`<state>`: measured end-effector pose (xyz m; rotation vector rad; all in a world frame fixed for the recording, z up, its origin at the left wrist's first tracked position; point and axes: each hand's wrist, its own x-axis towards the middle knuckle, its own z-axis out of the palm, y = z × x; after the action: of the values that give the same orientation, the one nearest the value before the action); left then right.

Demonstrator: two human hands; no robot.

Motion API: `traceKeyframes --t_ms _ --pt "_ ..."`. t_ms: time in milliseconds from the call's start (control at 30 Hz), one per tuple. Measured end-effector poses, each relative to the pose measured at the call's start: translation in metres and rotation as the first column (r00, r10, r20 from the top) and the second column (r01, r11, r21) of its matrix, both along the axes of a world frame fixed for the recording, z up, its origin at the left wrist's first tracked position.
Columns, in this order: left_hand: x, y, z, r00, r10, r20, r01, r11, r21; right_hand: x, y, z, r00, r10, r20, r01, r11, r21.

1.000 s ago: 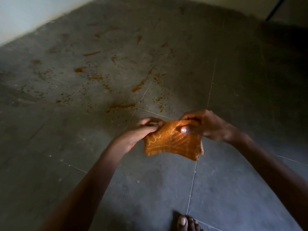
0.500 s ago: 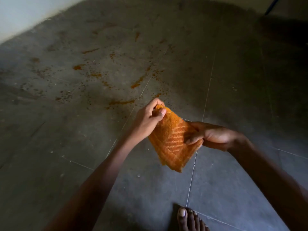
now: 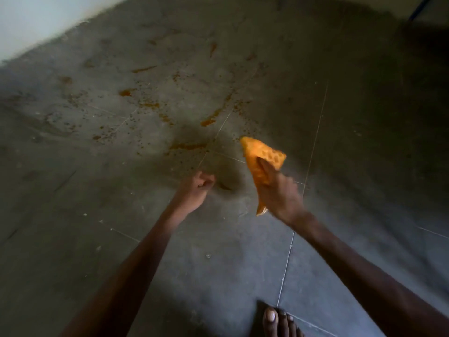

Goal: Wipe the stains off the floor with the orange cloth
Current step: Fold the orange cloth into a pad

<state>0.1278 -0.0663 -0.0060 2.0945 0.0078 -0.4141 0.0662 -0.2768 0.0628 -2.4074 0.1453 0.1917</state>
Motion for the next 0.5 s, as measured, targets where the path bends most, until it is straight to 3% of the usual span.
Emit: traceKeyframes --t_ms 33,100,167,200,267,400,500 --pt "0.001 0.008 -0.006 1.000 0.023 0.005 -0.023 0.996 0.088 -0.001 0.010 -0.015 0.991 0.125 0.040 -0.117 0.981 -0.156" --pt "0.000 0.023 -0.014 0.999 -0.017 0.039 0.000 0.914 0.405 -0.004 0.024 -0.057 0.891 0.454 0.008 -0.425 0.839 -0.340" --pt "-0.006 0.035 -0.019 0.994 -0.094 0.064 0.035 0.787 0.616 -0.001 0.027 -0.063 0.860 0.494 -0.126 -0.504 0.789 -0.351" --pt "-0.009 0.040 -0.022 0.990 -0.133 0.052 0.068 0.757 0.650 0.001 0.028 -0.060 0.889 0.433 -0.150 -0.457 0.808 -0.372" --pt "-0.013 0.050 -0.030 0.986 -0.165 -0.004 0.128 0.749 0.650 0.012 0.034 -0.066 0.916 0.399 -0.040 -0.374 0.815 -0.442" --pt "-0.023 0.058 -0.042 0.977 -0.208 -0.047 0.194 0.775 0.602 0.045 0.041 -0.102 0.856 0.498 -0.140 -0.489 0.690 -0.534" --pt "-0.025 0.060 -0.046 0.977 -0.213 0.002 0.167 0.770 0.616 0.107 0.059 -0.117 0.941 0.334 -0.051 -0.306 0.777 -0.550"
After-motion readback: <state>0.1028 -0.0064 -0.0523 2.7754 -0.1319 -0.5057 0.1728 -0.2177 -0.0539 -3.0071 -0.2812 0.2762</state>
